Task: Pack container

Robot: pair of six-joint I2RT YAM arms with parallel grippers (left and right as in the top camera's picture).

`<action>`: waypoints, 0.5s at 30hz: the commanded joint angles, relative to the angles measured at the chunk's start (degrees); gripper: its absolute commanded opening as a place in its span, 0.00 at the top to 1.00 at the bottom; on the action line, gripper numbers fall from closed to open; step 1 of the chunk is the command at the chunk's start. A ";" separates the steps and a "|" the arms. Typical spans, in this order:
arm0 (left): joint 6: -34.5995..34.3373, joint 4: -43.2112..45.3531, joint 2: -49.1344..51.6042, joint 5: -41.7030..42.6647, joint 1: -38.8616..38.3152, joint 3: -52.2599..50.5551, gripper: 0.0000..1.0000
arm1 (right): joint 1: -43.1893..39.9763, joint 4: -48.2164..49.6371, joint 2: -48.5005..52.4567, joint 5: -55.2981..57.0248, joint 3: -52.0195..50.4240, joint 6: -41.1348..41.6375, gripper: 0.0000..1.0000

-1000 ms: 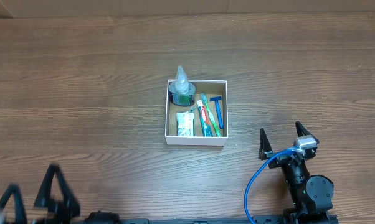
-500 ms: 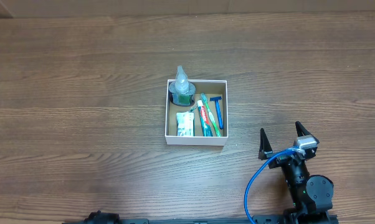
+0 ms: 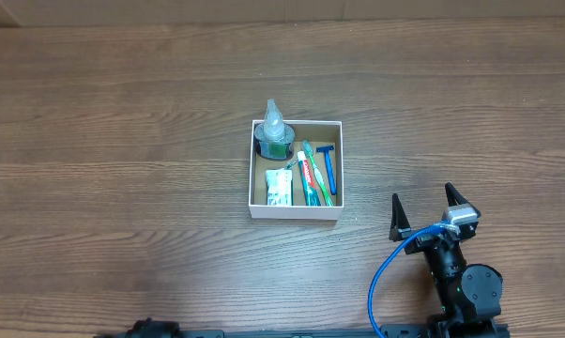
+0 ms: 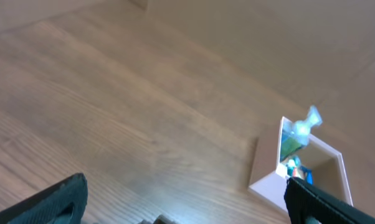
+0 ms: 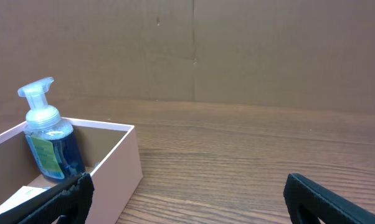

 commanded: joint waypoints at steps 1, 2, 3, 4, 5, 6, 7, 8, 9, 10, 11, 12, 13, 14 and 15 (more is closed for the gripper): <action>-1.20 10.29 -2.12 -0.26 0.42 -5.49 0.00 | -0.42 0.46 -0.68 0.33 -0.57 -0.22 0.00; -1.16 13.81 -2.12 -0.04 0.42 -7.17 0.00 | -0.42 0.46 -0.68 0.33 -0.57 -0.22 0.00; -1.09 17.57 -2.12 0.39 0.42 -9.22 0.00 | -0.42 0.46 -0.68 0.33 -0.57 -0.22 0.00; -0.66 20.06 -2.12 1.03 0.42 -10.71 0.00 | -0.42 0.46 -0.68 0.33 -0.57 -0.22 0.00; 1.09 24.74 -2.12 2.36 0.42 -13.75 0.00 | -0.42 0.46 -0.68 0.33 -0.57 -0.22 0.00; 3.15 28.24 -2.12 3.45 0.42 -15.82 0.00 | -0.42 0.46 -0.68 0.33 -0.57 -0.22 0.00; 5.66 32.02 -2.12 4.44 0.42 -18.53 0.00 | -0.42 0.46 -0.68 0.33 -0.57 -0.22 0.00; 8.33 35.98 -2.12 5.51 0.42 -21.14 0.00 | -0.42 0.44 -0.68 0.33 -0.57 -0.22 0.00; 10.88 39.89 -2.12 6.71 0.42 -23.78 0.00 | -0.42 0.46 -0.68 0.33 -0.57 -0.22 0.00; 15.26 46.25 -2.12 9.22 0.42 -28.11 0.00 | -0.42 0.46 -0.68 0.33 -0.57 -0.22 0.00; 18.69 51.45 -2.12 11.63 0.42 -31.76 0.00 | -0.42 0.44 -0.68 0.33 -0.57 -0.22 0.00; 21.20 55.41 -2.12 13.55 0.42 -34.67 0.00 | -0.42 0.46 -0.68 0.33 -0.57 -0.22 0.00; 23.61 59.25 -2.12 15.39 0.42 -37.70 0.00 | -0.42 0.46 -0.68 0.33 -0.57 -0.22 0.00; 26.01 62.95 -2.12 17.27 0.42 -40.83 0.00 | -0.42 0.44 -0.68 0.33 -0.57 -0.22 0.00; 27.80 66.71 -2.12 18.80 0.42 -44.17 0.00 | -0.42 0.46 -0.68 0.33 -0.57 -0.22 0.00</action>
